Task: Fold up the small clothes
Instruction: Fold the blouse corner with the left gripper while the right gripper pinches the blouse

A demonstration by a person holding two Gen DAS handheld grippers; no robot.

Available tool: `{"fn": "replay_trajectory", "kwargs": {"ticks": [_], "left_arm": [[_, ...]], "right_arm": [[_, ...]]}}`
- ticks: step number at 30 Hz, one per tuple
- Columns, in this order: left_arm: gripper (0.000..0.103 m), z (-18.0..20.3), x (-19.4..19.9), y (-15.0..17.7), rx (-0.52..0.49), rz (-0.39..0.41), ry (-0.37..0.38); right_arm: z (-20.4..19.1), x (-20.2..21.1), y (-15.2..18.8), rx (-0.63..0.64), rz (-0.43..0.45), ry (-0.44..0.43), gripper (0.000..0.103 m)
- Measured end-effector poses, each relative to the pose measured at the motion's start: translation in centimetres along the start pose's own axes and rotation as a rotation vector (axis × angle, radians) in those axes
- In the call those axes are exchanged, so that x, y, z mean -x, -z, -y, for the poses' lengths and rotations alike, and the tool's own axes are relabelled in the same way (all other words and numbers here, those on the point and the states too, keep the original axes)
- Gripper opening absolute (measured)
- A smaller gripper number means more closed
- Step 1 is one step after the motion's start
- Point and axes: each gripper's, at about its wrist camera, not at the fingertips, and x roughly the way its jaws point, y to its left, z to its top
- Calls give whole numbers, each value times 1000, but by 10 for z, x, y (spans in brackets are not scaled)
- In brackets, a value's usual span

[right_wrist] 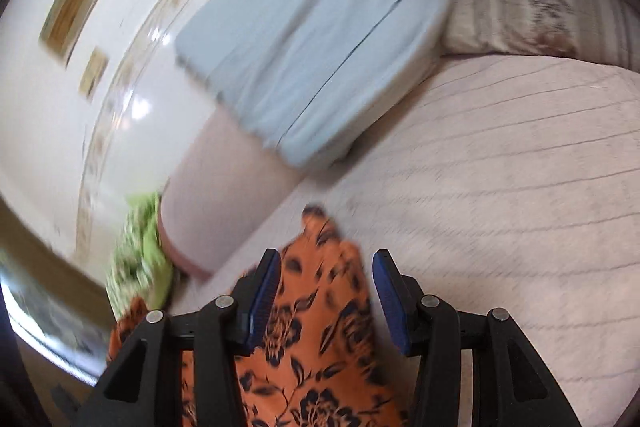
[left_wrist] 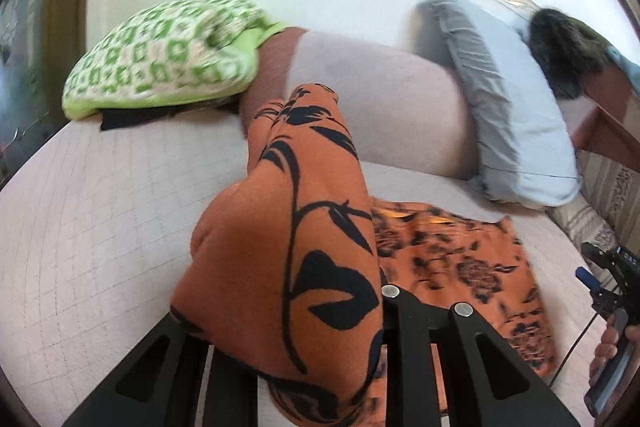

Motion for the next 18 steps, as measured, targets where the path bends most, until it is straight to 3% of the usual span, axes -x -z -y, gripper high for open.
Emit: {"fn": "replay_trajectory", "kwargs": {"ticks": [8, 12, 15, 16, 18], "left_arm": [[22, 118, -4, -4, -152, -50, 114], [22, 190, -32, 22, -224, -128, 178], [24, 232, -62, 57, -328, -233, 165], [25, 238, -68, 67, -346, -260, 154], [46, 241, -72, 80, -364, -296, 159]], "right_arm": [[30, 32, -37, -76, 43, -36, 51], [46, 37, -46, -113, 32, -52, 52], [56, 33, -52, -140, -21, -106, 52], [59, 29, -53, -151, -44, -126, 52], [66, 19, -54, -186, -109, -161, 52]]}}
